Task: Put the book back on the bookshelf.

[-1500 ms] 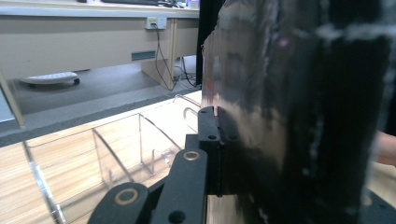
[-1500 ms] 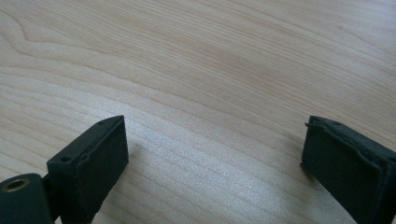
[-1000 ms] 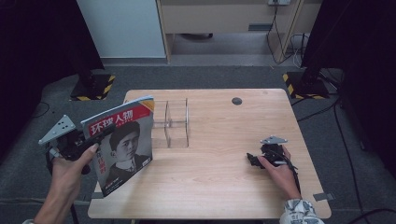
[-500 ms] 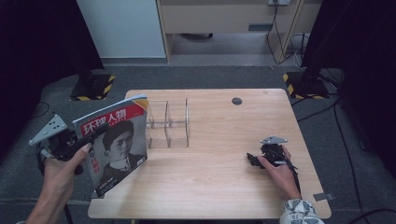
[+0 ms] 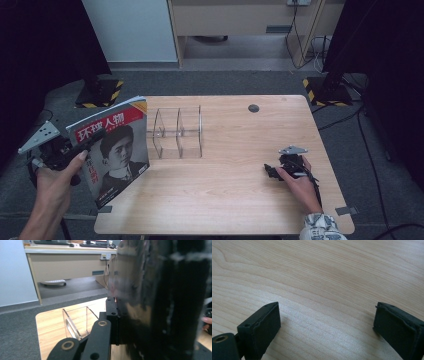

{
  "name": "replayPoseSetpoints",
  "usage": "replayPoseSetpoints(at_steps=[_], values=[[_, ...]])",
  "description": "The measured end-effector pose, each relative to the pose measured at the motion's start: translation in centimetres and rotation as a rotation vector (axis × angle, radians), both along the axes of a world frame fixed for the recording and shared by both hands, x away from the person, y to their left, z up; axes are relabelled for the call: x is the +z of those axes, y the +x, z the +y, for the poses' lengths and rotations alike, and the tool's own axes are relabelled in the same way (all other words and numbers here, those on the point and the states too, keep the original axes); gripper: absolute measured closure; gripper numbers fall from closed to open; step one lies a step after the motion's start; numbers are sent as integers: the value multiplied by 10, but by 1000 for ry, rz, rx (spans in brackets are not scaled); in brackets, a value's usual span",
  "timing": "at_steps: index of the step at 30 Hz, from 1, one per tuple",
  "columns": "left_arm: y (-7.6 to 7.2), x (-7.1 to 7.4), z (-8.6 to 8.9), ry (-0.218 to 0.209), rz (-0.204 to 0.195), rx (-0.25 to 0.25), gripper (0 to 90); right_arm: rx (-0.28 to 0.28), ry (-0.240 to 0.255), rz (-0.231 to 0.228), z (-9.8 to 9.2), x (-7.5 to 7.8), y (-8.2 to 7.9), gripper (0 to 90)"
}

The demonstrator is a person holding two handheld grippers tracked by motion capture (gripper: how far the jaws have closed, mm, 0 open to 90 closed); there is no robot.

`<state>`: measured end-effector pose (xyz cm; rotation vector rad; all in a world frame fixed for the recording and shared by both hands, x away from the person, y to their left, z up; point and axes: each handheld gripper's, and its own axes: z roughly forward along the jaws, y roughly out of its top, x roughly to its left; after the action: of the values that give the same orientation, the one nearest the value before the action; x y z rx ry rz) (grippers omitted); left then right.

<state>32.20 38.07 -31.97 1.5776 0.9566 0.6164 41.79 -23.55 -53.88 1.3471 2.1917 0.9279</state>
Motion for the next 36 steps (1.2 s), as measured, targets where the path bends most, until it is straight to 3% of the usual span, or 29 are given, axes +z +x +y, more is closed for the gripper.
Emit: replayPoseSetpoints(at_steps=[5, 20, 36], values=[[13, 4, 0, -7, -8, 38, 864, 2, -1, 0, 0, 0, 0, 74], [45, 0, -3, -8, -1, 78, 864, 1, 0, 0, 0, 0, 0, 74], [61, -2, -9, -13, -4, 108, 864, 4, 1, 1, 0, 0, 0, 74]])
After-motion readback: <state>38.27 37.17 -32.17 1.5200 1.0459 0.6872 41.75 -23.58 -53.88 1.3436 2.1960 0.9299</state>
